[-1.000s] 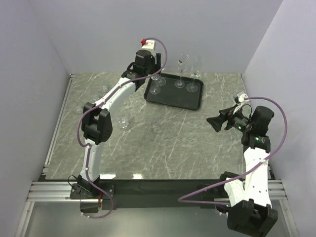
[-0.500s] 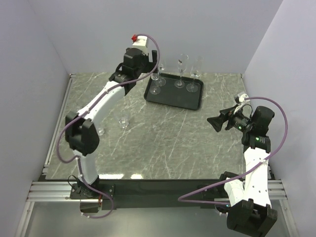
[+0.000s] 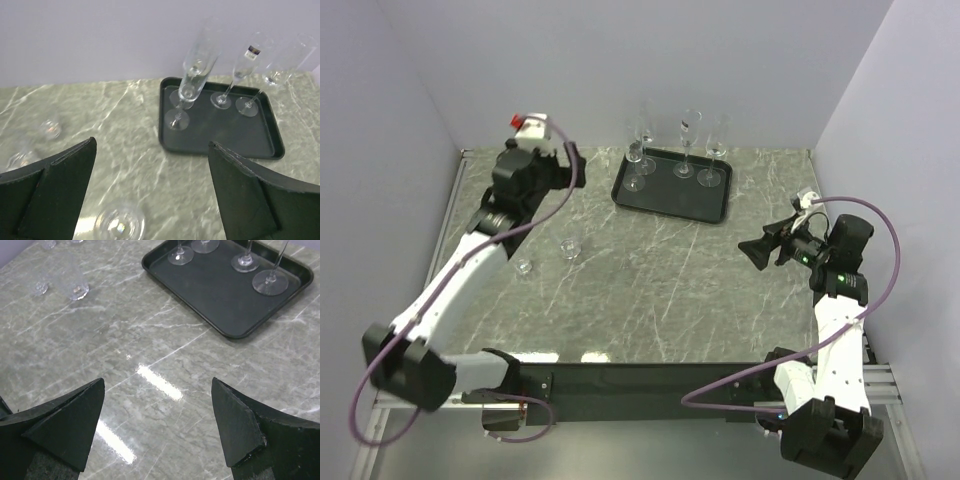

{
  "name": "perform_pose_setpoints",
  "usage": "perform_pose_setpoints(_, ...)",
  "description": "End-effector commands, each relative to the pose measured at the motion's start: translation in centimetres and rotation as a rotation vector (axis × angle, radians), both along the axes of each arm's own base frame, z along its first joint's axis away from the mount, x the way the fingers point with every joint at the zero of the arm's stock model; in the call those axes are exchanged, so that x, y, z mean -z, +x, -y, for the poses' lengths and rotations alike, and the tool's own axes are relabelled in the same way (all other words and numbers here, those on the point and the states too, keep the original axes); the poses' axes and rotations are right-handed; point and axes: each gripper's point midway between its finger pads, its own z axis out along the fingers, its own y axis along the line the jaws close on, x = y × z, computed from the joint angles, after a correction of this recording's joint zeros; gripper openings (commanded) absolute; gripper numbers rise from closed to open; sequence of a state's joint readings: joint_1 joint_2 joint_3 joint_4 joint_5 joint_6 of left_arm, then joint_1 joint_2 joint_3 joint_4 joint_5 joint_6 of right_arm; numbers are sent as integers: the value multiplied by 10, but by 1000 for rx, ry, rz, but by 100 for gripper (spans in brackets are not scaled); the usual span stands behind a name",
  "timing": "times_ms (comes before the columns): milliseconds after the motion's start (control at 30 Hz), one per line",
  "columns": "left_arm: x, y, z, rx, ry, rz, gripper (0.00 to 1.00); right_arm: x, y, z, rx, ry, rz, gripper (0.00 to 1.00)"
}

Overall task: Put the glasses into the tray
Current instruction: Grab a glass with a robot arm

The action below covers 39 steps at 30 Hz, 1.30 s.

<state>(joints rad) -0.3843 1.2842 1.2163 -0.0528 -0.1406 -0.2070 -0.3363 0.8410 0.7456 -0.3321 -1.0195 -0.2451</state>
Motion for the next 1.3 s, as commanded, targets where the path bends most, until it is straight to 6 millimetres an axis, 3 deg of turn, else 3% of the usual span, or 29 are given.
perform_pose_setpoints(0,-17,-31,-20,-8,-43,72,99,6,-1,-2,-48,-18,-11,93)
perform_pose_setpoints(33,3,-37,-24,-12,-34,40,100,8,0,-3,-56,-23,-18,93)
perform_pose_setpoints(100,17,-55,-34,-21,-28,33,100,12,0,-6,-78,-53,-33,93)
perform_pose_setpoints(267,40,-83,-58,-81,3,38,99,7,6,-15,-134,-174,-31,93)
perform_pose_setpoints(367,45,-97,-67,-101,4,57,99,6,4,-34,-199,-239,-58,93)
perform_pose_setpoints(600,48,-112,-83,-163,1,79,99,13,-2,-94,-372,-369,-105,93)
perform_pose_setpoints(733,45,-115,-92,-201,9,101,99,1,-3,-142,-493,-401,-87,92)
perform_pose_setpoints(800,43,-116,-93,-207,-5,108,99,10,0,-160,-539,-424,-124,91)
perform_pose_setpoints(833,43,-116,-92,-205,-7,111,100,1,-2,-176,-581,-428,-99,90)
perform_pose_setpoints(867,42,-117,-92,-205,-8,112,99,14,1,-183,-605,-450,-144,89)
perform_pose_setpoints(933,43,-117,-96,-225,-6,111,99,4,6,-201,-642,-457,-125,88)
perform_pose_setpoints(967,43,-117,-98,-233,-4,113,99,14,6,-214,-670,-468,-161,89)
perform_pose_setpoints(1000,42,-117,-100,-246,-3,115,99,2,10,-225,-679,-460,-135,89)
perform_pose_setpoints(1067,42,-118,-103,-261,1,119,99,12,11,-245,-720,-463,-173,89)
perform_pose_setpoints(1100,42,-118,-105,-269,1,122,99,1,15,-255,-731,-453,-150,88)
perform_pose_setpoints(1133,41,-119,-107,-281,2,126,99,10,18,-264,-744,-457,-180,88)
perform_pose_setpoints(1200,41,-119,-109,-288,1,131,99,2,20,-284,-758,-448,-164,88)
perform_pose_setpoints(1267,42,-119,-108,-285,0,129,99,14,28,-301,-742,-435,-215,87)
